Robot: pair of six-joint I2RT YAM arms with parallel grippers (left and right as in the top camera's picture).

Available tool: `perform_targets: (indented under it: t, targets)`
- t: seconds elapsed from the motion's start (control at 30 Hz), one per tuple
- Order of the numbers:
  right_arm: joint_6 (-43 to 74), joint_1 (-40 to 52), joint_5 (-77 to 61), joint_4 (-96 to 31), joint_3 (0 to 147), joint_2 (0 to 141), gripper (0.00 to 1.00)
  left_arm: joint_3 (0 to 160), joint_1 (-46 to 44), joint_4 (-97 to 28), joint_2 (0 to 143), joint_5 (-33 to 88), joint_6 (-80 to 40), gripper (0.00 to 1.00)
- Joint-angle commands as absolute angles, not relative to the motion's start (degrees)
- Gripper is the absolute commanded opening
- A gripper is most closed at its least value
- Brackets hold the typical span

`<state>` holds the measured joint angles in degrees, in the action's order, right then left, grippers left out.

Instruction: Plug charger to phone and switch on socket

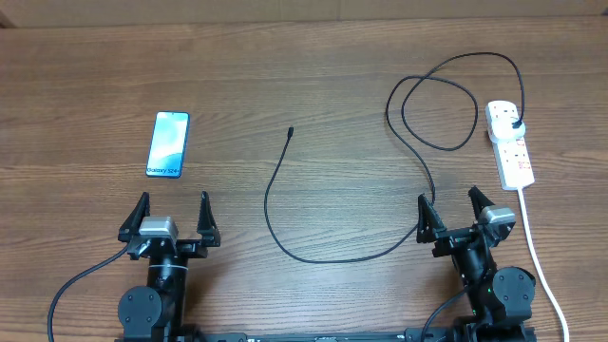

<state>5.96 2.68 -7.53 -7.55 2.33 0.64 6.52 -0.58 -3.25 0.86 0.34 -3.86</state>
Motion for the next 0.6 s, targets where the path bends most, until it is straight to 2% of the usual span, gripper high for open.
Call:
perform_targets:
  t: [0.0, 0.4, 0.57]
  targets:
    - [5.9, 2.9, -7.7, -7.4, 2.0, 0.2, 1.00, 8.6, 0.0, -3.2, 1.0, -0.4, -3.4, 1.00]
    - [5.9, 2.9, -7.7, -7.4, 2.0, 0.2, 1.00, 17.9, 0.0, -3.2, 16.2, -0.4, -3.4, 1.00]
    - [5.9, 2.9, -7.7, -7.4, 2.0, 0.2, 1.00, 26.3, 0.0, -7.3, 25.5, 0.0, -3.4, 0.99]
